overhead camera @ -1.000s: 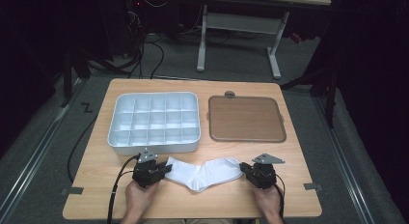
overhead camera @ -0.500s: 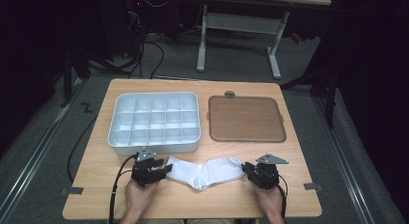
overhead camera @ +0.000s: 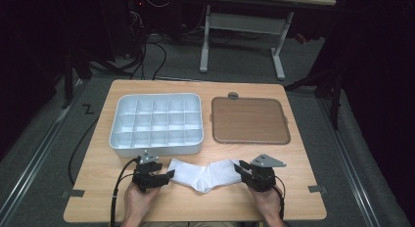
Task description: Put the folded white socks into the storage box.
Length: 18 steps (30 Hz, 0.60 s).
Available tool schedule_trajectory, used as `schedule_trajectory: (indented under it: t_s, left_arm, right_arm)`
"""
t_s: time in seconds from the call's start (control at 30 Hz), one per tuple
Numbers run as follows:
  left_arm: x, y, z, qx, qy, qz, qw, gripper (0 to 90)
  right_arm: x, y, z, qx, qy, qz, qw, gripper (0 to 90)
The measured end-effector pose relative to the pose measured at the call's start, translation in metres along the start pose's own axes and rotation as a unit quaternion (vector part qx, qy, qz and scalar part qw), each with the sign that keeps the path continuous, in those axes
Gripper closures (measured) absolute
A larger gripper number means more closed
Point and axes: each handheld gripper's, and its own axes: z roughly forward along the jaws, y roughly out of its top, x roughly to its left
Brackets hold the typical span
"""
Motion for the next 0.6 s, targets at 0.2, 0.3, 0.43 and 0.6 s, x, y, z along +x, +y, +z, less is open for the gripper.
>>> schedule_trajectory:
  t_s: [0.2,0.3,0.43,0.6]
  left_arm:
    - [-0.002,-0.004,0.0,-0.004,0.008,0.018,0.9998,41.9]
    - [-0.004,-0.006,0.001,-0.006,0.016,0.035,0.9992,43.5]
    - [-0.007,-0.01,0.001,-0.009,0.02,0.052,0.9984,46.6]
    - [-0.01,-0.011,0.001,-0.003,0.016,0.055,0.9984,53.5]
  right_arm:
    - [0.027,0.003,0.025,0.026,0.038,-0.027,0.9986,73.2]
    - [0.04,0.006,0.034,0.026,0.059,-0.036,0.9973,74.8]
    - [0.056,0.009,0.045,0.034,0.082,-0.053,0.9947,76.0]
    - [0.066,0.008,0.052,0.046,0.088,-0.073,0.9924,75.8]
